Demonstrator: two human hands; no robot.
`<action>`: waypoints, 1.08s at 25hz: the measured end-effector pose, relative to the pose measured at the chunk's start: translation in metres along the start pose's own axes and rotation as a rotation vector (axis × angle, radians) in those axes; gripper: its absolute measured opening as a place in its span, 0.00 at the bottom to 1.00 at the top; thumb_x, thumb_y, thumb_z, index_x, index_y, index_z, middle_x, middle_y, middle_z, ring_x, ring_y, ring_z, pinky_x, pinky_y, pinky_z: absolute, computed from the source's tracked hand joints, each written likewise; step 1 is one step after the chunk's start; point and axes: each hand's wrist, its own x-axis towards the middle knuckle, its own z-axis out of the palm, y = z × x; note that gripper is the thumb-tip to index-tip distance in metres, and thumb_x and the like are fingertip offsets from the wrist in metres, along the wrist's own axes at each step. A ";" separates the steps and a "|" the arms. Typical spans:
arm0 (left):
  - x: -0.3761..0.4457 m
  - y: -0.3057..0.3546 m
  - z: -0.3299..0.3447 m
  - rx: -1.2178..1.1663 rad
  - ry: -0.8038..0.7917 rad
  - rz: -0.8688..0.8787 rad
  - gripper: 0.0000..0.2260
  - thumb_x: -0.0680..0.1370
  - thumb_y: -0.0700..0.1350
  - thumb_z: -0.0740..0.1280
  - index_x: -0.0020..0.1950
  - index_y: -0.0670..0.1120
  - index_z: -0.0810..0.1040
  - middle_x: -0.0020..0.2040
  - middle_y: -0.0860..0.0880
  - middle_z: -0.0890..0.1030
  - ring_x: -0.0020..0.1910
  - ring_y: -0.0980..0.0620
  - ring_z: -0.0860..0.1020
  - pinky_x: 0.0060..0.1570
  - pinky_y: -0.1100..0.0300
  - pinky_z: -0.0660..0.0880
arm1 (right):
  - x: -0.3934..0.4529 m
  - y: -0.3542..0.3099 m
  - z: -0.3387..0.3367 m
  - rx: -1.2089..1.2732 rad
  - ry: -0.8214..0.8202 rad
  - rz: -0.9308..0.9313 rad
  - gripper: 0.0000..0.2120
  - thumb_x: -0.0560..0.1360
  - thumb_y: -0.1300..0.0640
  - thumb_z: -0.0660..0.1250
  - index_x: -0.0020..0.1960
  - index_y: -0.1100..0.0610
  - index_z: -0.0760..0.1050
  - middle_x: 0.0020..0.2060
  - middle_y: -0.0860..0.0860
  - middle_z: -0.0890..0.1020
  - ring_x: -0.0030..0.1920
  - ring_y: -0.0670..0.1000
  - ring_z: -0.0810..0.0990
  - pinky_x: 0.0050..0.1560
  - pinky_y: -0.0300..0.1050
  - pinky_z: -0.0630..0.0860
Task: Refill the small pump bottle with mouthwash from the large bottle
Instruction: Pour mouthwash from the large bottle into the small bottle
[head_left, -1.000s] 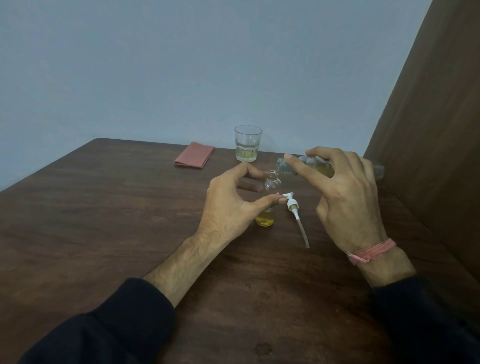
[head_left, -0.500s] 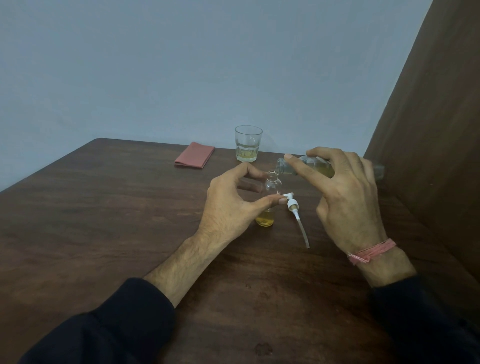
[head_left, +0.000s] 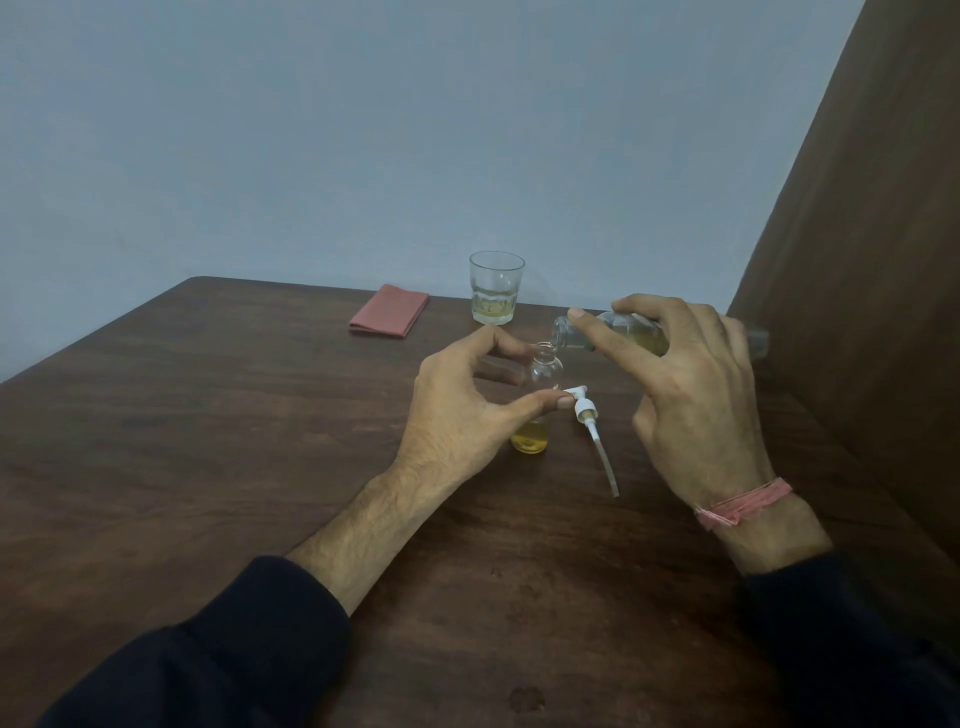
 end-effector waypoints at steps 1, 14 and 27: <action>0.000 0.000 0.000 0.002 -0.001 -0.001 0.22 0.67 0.65 0.87 0.55 0.61 0.85 0.56 0.64 0.88 0.52 0.66 0.88 0.52 0.56 0.86 | 0.000 0.000 0.000 -0.001 0.001 0.001 0.47 0.65 0.79 0.71 0.79 0.48 0.76 0.68 0.60 0.80 0.65 0.66 0.78 0.63 0.65 0.72; -0.001 0.001 0.000 0.005 0.002 -0.025 0.22 0.67 0.63 0.88 0.55 0.60 0.85 0.56 0.63 0.89 0.52 0.64 0.88 0.53 0.51 0.88 | 0.000 0.001 0.002 0.006 0.010 0.000 0.47 0.64 0.77 0.69 0.79 0.47 0.76 0.68 0.59 0.80 0.64 0.63 0.77 0.63 0.65 0.71; 0.000 0.002 -0.001 0.005 -0.020 -0.039 0.23 0.66 0.62 0.89 0.55 0.60 0.85 0.55 0.64 0.88 0.53 0.65 0.88 0.55 0.47 0.88 | 0.000 -0.001 -0.001 0.007 -0.002 0.005 0.45 0.66 0.76 0.69 0.79 0.48 0.77 0.68 0.59 0.80 0.64 0.65 0.78 0.64 0.66 0.72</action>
